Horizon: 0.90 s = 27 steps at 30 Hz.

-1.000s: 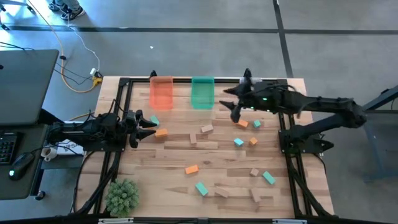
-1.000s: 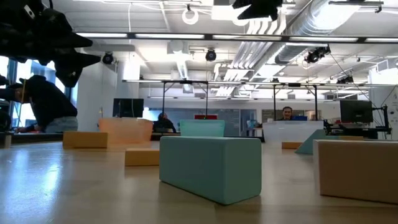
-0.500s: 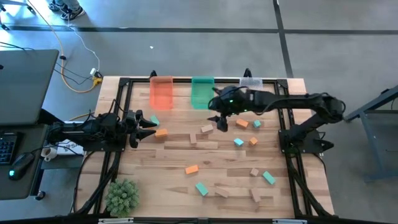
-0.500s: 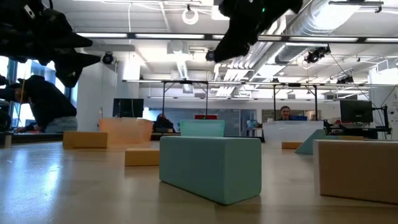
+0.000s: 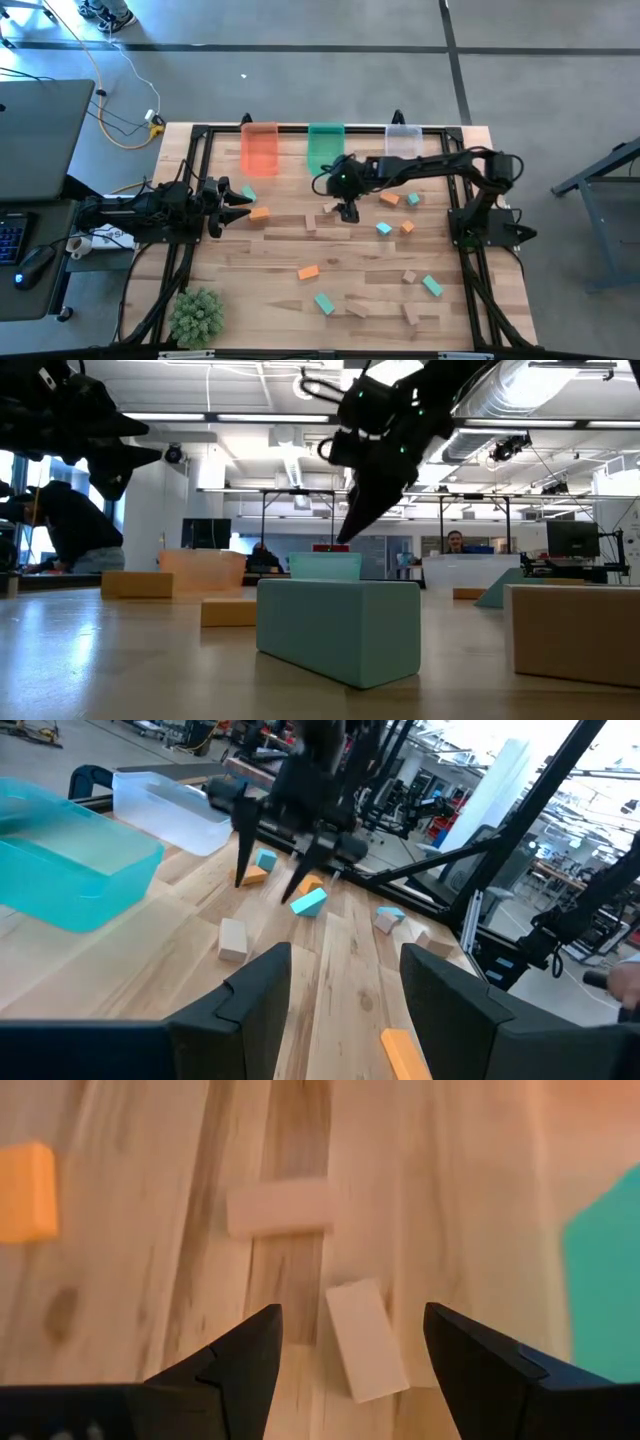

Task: Sort & place blocks by color
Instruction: Put the brown block into the white bin

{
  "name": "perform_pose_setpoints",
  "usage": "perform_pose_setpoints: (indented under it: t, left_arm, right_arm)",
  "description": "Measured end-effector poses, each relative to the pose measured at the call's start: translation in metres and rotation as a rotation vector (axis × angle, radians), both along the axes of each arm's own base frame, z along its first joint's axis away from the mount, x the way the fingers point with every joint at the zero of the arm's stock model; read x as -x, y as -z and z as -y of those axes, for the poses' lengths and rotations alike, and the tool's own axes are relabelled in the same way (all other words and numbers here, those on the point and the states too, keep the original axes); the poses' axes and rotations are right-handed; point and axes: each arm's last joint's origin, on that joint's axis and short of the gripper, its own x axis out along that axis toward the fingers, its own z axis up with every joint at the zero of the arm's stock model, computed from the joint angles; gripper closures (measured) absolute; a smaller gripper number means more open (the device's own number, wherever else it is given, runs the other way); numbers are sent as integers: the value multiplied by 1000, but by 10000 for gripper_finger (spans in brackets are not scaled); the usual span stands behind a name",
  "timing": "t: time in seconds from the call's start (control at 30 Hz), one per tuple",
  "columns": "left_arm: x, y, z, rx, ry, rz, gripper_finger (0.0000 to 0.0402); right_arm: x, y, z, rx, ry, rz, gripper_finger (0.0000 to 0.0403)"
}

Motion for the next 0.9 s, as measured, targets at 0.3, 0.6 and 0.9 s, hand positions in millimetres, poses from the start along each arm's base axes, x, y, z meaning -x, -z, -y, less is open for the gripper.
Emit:
perform_pose_setpoints:
  t: [0.3,0.6,0.9]
  left_arm:
    - [0,0,0,31,-2,5,223]
    - [0,0,0,33,-2,4,223]
    - [0,0,0,33,-2,4,223]
  right_arm:
    - [-8,28,2,14,-31,-62,171]
    - [-12,49,3,38,-44,-102,171]
    - [-13,63,11,27,-5,-137,171]
